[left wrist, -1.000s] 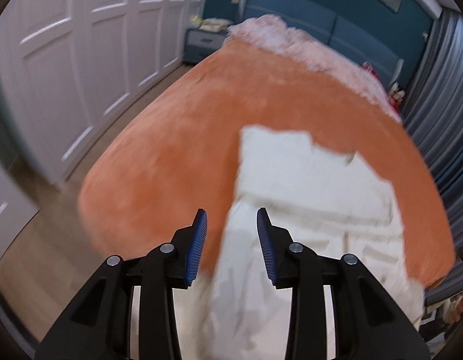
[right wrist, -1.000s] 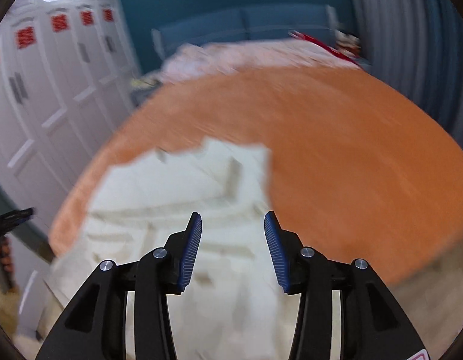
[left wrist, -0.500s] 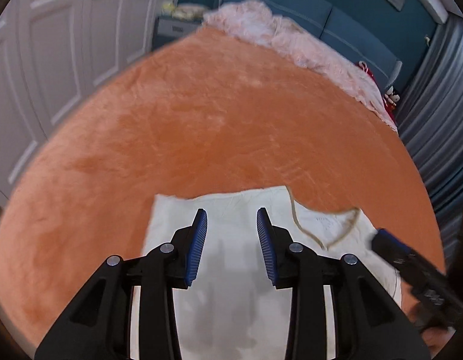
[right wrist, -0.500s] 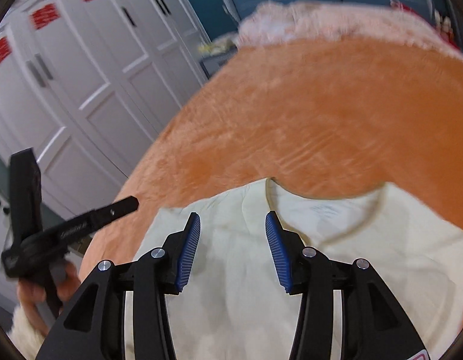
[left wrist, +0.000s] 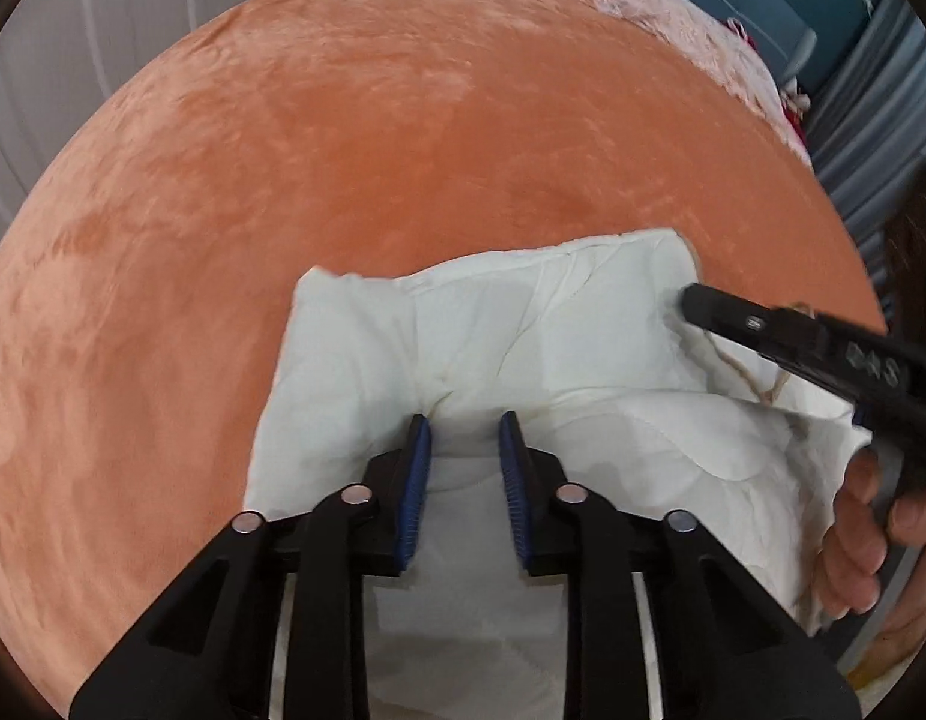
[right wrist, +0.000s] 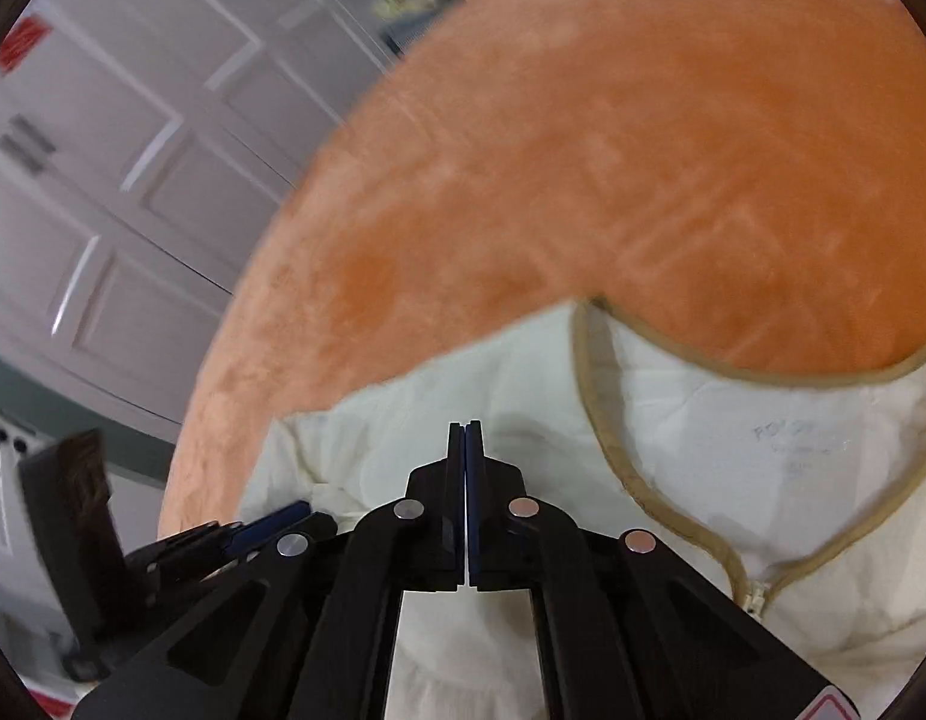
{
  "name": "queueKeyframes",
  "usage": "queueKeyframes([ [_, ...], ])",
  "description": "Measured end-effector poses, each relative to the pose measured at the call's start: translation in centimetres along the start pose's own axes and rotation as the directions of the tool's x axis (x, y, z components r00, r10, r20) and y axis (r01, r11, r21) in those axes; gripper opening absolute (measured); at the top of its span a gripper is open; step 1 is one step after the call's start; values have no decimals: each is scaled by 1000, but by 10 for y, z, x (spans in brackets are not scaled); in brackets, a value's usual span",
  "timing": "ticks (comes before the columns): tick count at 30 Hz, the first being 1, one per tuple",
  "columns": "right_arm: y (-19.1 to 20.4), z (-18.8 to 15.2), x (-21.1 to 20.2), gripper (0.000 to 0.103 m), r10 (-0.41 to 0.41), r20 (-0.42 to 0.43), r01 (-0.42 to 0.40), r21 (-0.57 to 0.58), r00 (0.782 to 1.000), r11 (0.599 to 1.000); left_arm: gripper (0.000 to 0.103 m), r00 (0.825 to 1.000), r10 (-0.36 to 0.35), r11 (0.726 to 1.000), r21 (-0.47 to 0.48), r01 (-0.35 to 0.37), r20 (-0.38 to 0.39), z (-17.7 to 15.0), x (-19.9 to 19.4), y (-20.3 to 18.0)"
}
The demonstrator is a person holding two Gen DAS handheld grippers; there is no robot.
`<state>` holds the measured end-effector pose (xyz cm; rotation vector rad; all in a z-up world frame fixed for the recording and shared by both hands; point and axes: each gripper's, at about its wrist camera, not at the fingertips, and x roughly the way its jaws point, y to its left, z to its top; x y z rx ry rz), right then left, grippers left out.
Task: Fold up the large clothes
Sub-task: 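Lift the hem with both grippers and fold it toward the collar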
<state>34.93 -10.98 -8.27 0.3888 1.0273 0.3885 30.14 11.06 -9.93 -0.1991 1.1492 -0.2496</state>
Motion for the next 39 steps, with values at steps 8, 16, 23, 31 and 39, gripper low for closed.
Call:
queueKeyframes([
  [8,-17,19,0,33,-100,36,99,44,994,994,20,995,-16,998,-51,21,97,44,-26,-8],
  [16,-20,3,24,3,-88,-28,88,-8,996,996,19,998,49,997,-69,-46,30,29,28,-5],
  [23,-28,-10,18,1,-153,26,153,-17,988,988,12,994,83,996,-43,-79,77,19,33,-6],
  [31,-40,-21,41,0,-156,13,156,20,988,988,11,977,150,988,23,-155,154,11,39,-14],
  [39,-54,-27,-11,18,-122,102,114,87,987,990,11,963,200,976,54,-213,183,10,33,-22],
])
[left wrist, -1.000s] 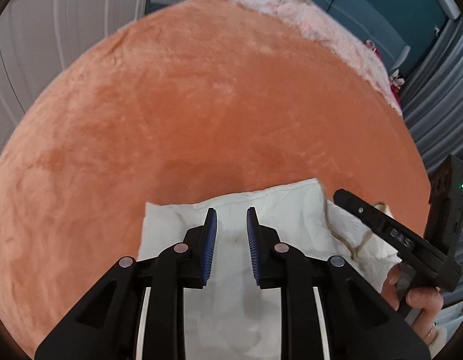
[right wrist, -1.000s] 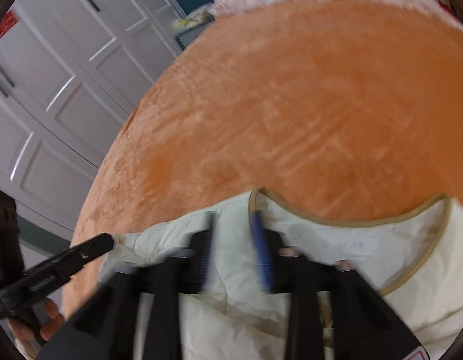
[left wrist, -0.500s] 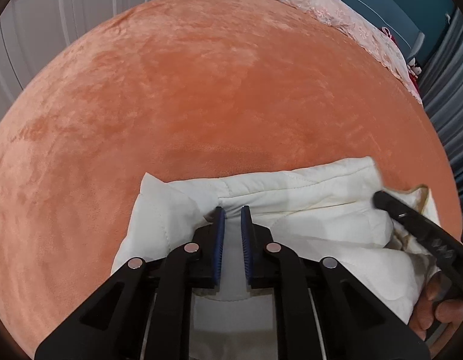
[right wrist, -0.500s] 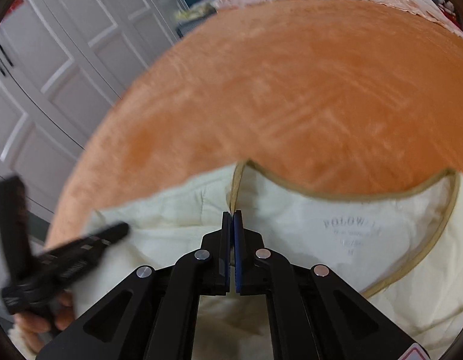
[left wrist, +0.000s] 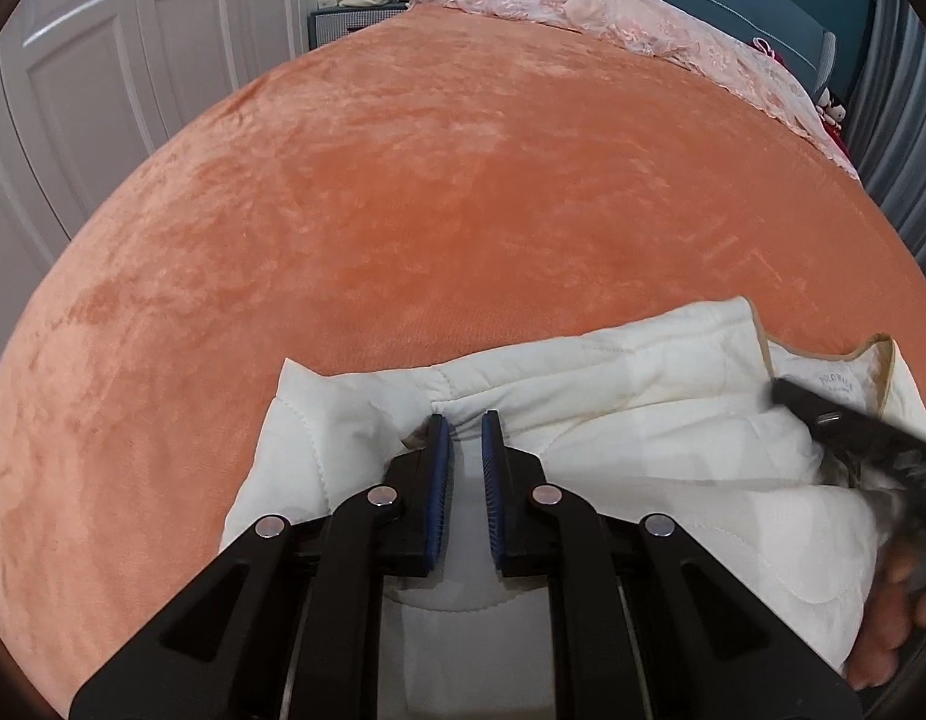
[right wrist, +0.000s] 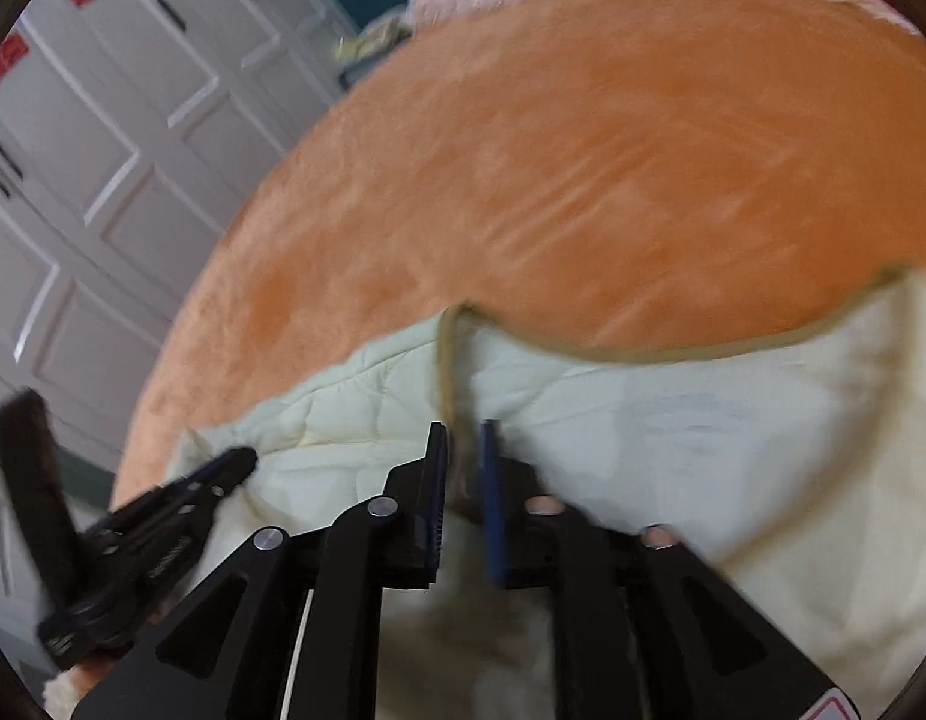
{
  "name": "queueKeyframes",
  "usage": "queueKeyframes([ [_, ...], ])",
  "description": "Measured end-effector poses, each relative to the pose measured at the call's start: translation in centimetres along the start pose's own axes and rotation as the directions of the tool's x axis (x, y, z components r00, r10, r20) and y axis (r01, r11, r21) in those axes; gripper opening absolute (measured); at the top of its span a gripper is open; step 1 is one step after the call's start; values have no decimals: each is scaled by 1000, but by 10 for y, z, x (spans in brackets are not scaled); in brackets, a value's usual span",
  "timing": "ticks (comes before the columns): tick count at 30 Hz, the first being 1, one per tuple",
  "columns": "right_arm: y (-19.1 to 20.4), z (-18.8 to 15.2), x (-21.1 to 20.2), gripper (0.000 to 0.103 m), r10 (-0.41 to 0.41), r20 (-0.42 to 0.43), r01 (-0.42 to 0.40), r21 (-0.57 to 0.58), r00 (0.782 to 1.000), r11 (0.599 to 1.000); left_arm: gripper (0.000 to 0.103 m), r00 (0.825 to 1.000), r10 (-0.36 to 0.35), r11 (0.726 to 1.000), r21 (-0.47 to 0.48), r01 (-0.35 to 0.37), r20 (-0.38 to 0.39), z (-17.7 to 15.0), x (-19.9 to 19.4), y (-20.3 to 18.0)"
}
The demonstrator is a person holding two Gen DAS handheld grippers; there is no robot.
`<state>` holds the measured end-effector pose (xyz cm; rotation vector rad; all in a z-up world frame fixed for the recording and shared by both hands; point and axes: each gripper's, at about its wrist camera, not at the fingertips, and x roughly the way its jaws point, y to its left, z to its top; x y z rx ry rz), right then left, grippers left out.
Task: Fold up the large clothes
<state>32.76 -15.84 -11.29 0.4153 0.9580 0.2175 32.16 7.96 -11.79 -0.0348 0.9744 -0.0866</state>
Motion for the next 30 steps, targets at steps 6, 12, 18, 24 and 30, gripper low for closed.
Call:
queueKeyframes([
  [6,-84,-7,-118,38,-111,157,96,99,981,990,38,991,-121,993,-5,121,53,22,-49,-26],
  [12,-202,-11,-176,44,-278,100,239,295,955,925,49,915,-401,914,39,403,-52,48,-49,-130],
  [18,-240,-21,-153,48,-188,27,163,381,982,910,54,860,-445,877,71,475,-251,44,7,-237],
  [24,-229,-28,-150,14,-125,71,94,334,990,938,20,882,-359,903,128,411,-305,30,36,-276],
  [30,-215,-31,-170,6,-202,144,158,270,969,950,5,923,-319,915,182,360,-216,17,34,-276],
])
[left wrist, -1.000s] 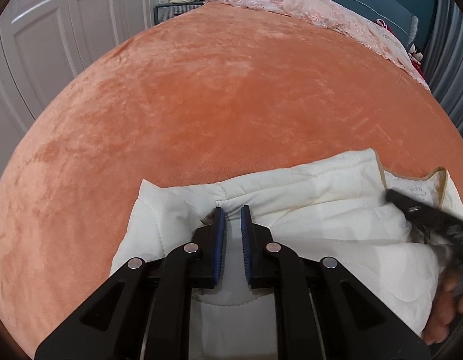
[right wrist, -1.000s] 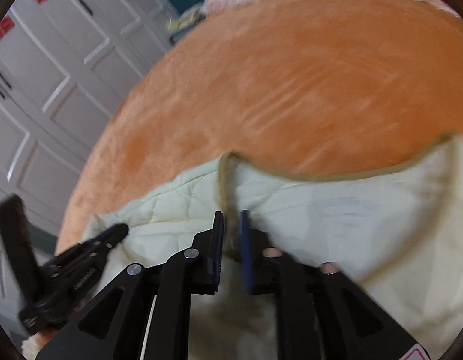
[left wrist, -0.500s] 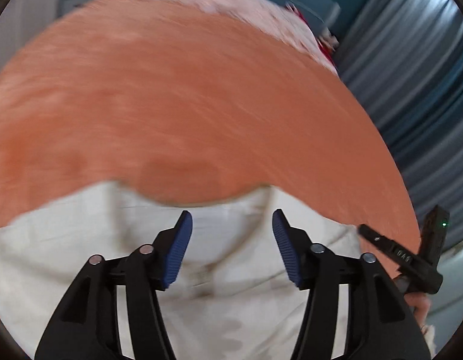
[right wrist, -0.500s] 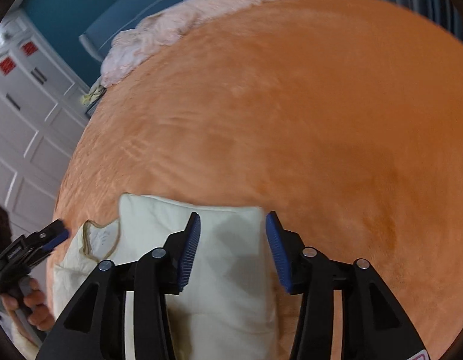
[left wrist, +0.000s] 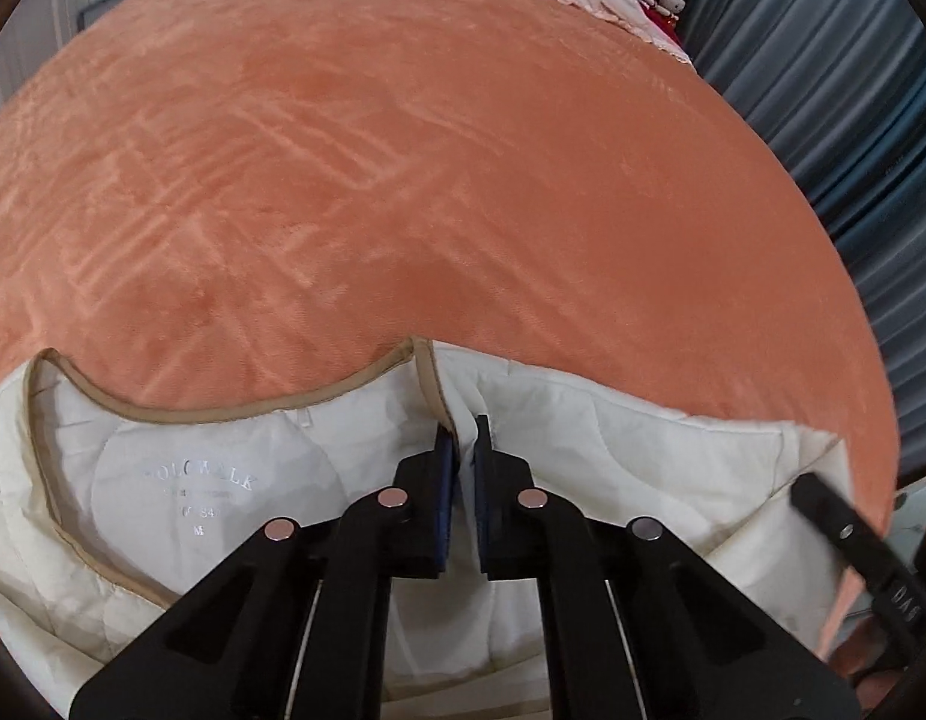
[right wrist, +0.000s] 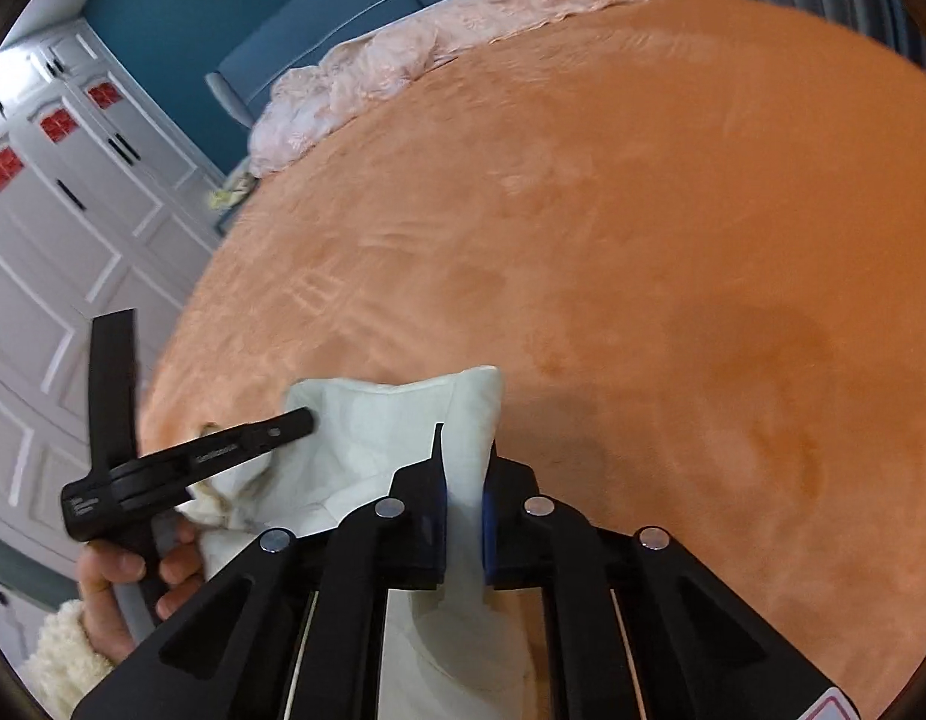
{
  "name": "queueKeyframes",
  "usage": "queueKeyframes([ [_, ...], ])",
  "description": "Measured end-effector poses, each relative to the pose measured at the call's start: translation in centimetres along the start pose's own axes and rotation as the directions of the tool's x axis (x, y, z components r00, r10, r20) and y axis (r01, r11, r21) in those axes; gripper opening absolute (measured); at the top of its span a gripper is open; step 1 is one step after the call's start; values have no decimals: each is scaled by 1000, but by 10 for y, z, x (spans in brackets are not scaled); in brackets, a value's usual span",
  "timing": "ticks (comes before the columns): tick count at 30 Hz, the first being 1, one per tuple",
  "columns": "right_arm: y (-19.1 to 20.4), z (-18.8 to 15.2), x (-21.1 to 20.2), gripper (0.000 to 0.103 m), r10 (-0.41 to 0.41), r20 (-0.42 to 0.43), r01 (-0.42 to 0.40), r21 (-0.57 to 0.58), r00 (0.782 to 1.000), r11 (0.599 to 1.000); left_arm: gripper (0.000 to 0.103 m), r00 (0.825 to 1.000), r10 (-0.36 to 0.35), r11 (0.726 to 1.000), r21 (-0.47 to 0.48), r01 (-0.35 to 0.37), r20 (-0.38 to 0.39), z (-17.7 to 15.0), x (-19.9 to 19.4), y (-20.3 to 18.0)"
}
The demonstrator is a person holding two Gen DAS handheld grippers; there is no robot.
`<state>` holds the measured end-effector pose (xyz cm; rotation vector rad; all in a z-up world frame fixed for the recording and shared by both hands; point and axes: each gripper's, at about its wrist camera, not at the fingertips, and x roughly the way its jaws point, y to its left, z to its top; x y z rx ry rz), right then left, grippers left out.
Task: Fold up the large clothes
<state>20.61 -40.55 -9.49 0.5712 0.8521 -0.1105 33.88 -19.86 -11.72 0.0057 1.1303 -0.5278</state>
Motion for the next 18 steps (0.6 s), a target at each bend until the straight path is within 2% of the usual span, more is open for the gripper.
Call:
queueKeyframes([
  [5,-11,-12,28,6,-87,-44,86,-7,995,996,5,999,33,999,11,-34,35,-12,3,-3],
  [9,-16,-11,38,11,-96,-64,96,-9,993,995,6,997,63,997,37,-65,52,-15,6,-9],
  [11,-17,-9,31,16,-103,-69,103,1,992,995,12,995,74,995,55,-78,68,-15,-3,-10],
  [12,-16,-6,24,26,-110,-64,110,3,992,994,13,994,75,995,57,-80,81,-15,-12,-9],
  [13,-16,-6,16,31,-122,-54,122,3,991,992,13,993,55,996,62,-62,104,-18,-28,-5],
  [15,-7,-2,-11,31,-147,1,147,-1,989,989,15,990,60,994,82,-71,131,-21,-52,2],
  [16,-1,0,-20,31,-143,26,143,-6,989,990,19,987,77,992,92,-91,142,-23,-63,9],
  [18,26,7,-35,32,-98,66,101,-43,993,994,23,985,108,989,85,-120,138,-27,-82,32],
])
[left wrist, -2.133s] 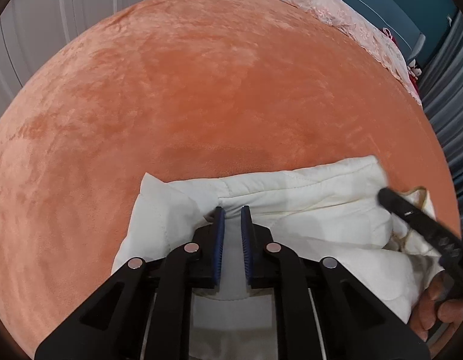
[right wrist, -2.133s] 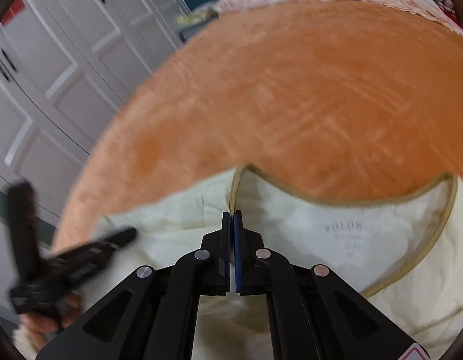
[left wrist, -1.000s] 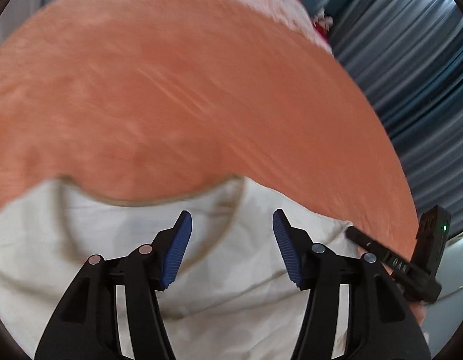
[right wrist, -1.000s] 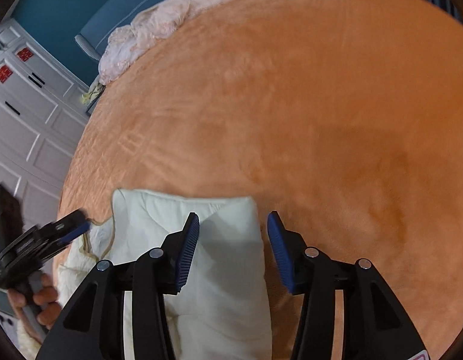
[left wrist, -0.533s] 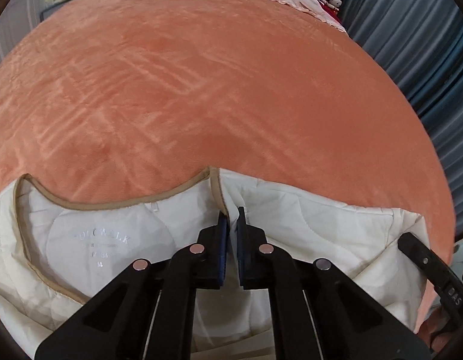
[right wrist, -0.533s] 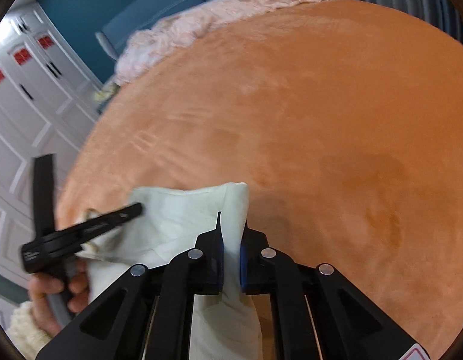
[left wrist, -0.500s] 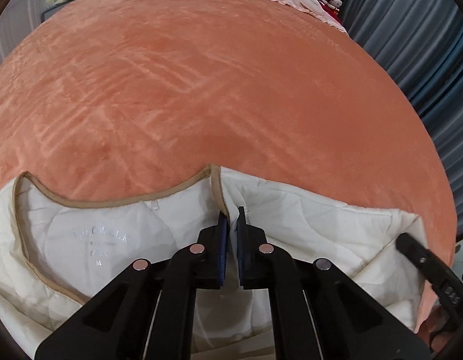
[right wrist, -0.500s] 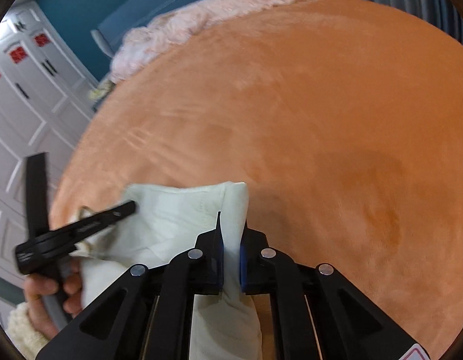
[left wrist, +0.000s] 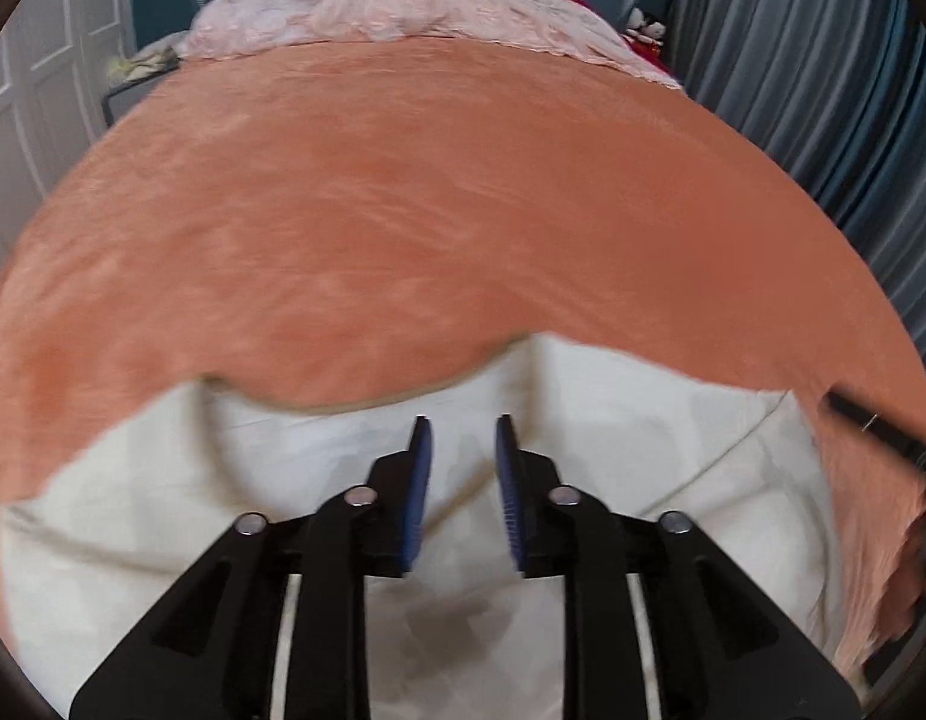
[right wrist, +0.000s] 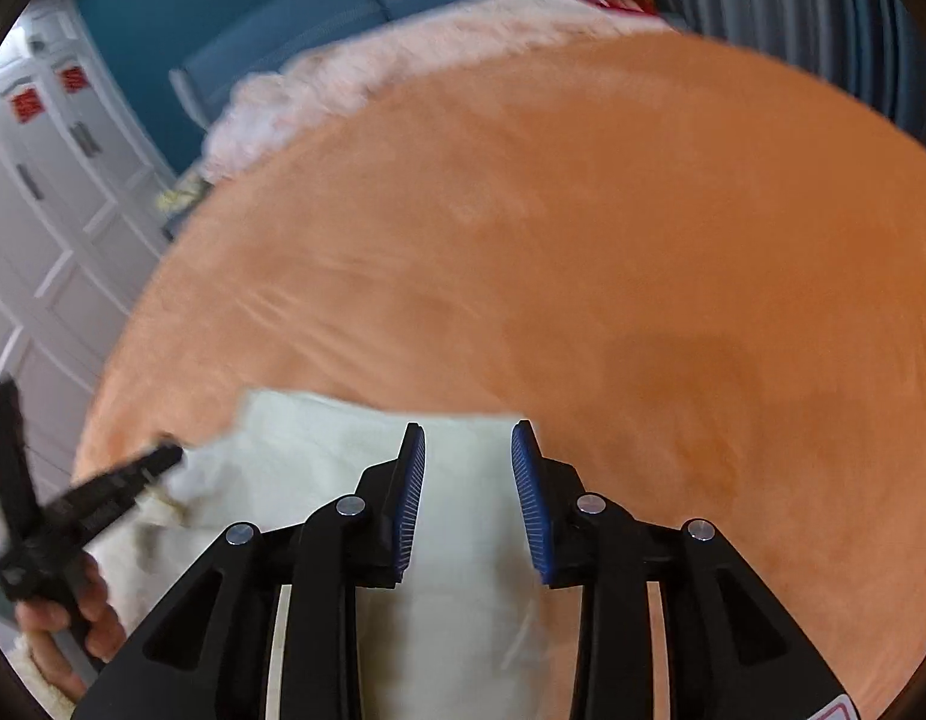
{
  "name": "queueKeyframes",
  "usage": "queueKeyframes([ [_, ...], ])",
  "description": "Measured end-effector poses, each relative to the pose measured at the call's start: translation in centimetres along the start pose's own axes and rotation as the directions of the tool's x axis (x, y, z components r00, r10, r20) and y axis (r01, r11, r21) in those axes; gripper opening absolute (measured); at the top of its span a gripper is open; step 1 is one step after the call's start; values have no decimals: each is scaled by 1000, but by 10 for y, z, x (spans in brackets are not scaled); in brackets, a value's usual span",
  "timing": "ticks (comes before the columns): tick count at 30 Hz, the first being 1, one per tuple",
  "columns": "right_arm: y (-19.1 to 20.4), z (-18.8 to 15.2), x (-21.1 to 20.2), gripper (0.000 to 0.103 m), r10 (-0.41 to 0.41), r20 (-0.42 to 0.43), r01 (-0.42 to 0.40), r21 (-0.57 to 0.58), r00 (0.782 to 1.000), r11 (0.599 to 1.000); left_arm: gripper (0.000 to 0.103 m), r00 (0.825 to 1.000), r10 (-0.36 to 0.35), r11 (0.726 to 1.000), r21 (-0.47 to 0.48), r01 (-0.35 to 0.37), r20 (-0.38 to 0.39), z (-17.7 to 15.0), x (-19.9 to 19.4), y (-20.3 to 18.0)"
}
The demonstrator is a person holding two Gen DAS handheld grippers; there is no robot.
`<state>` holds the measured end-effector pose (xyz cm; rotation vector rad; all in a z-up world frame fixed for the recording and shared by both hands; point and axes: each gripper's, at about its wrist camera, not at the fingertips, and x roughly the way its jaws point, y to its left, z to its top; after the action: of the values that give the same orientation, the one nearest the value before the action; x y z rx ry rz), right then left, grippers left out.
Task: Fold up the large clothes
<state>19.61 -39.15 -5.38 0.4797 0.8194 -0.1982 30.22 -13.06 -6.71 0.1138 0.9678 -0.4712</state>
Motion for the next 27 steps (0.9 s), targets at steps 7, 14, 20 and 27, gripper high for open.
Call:
queueKeyframes([
  [7,129,-7,42,22,138,-140,-166,-210,980,963,21,987,126,990,-51,-131,-95,-15,10,71],
  [14,175,-53,119,3,51,-329,-167,-333,943,928,15,994,60,996,-54,-65,-91,-40,26,82],
  [20,154,-55,133,0,77,-302,-163,-272,950,948,15,997,70,995,-70,-73,-38,-47,32,84],
  [27,158,-68,133,0,45,-214,-113,-319,976,941,15,994,106,993,-58,-106,5,-48,37,79],
])
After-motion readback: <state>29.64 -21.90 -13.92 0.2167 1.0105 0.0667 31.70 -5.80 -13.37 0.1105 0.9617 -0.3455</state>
